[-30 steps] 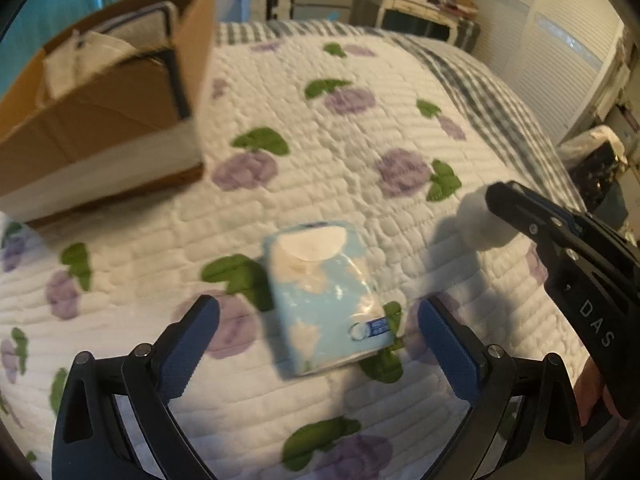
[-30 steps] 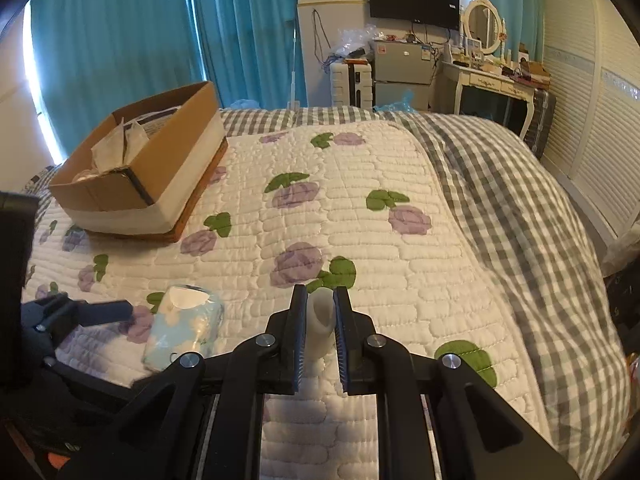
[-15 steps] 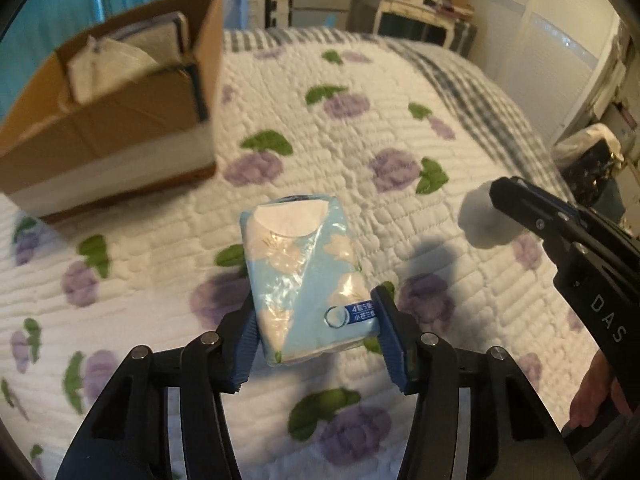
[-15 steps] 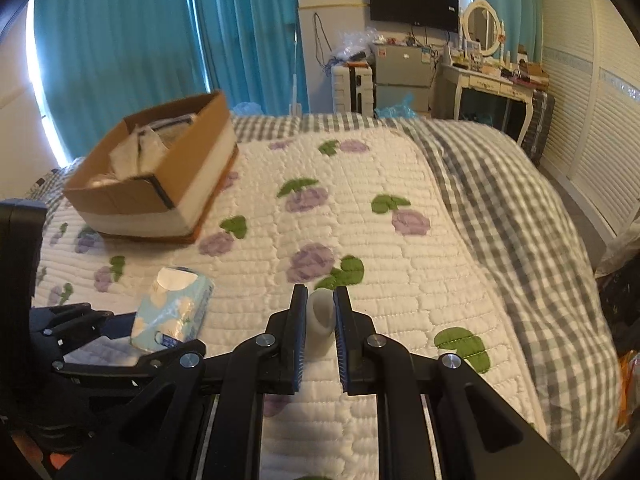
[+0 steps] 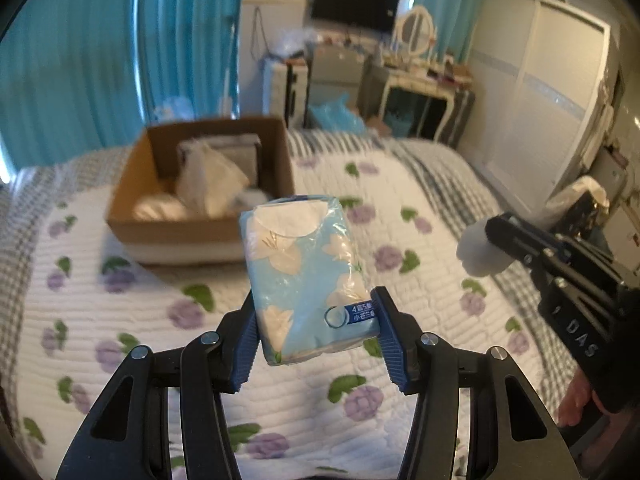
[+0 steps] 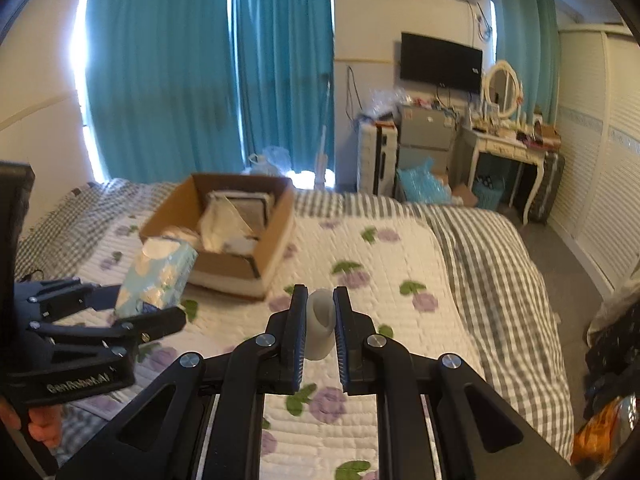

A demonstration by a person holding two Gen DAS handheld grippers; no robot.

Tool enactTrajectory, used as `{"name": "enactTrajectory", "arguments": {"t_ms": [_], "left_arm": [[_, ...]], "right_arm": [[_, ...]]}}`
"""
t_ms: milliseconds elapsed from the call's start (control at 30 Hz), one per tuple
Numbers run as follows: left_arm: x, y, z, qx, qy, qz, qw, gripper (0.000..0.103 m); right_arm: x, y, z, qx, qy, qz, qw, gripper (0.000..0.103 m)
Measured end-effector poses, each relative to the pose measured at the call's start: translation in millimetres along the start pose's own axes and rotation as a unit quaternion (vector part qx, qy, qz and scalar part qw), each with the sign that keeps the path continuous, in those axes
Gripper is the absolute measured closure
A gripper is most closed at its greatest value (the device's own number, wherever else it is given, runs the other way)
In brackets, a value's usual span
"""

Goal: Organize soft objects
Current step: 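Lower both held items into the box and open both grippers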

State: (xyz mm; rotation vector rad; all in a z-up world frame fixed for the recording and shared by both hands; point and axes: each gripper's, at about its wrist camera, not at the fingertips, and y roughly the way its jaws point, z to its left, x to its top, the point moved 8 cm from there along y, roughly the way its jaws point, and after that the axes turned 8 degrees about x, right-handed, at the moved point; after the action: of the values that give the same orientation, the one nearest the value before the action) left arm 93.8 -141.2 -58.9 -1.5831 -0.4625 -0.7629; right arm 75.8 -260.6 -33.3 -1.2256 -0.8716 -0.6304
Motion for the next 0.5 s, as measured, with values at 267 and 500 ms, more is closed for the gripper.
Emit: {"name": "enactTrajectory", "arguments": {"t_ms": [267,500], "left_arm": [[28,-43,43,0.024,-0.001,-0.051,0.9984,0.051],[51,-43,78,0.045,0.003,-0.070,0.9965,0.051]], "right_arm": [[48,-15,49,0.027,-0.027,-0.038,0.999,0.091],[93,12,86,0.059,-0.040,-0.056,0.996,0.091]]}}
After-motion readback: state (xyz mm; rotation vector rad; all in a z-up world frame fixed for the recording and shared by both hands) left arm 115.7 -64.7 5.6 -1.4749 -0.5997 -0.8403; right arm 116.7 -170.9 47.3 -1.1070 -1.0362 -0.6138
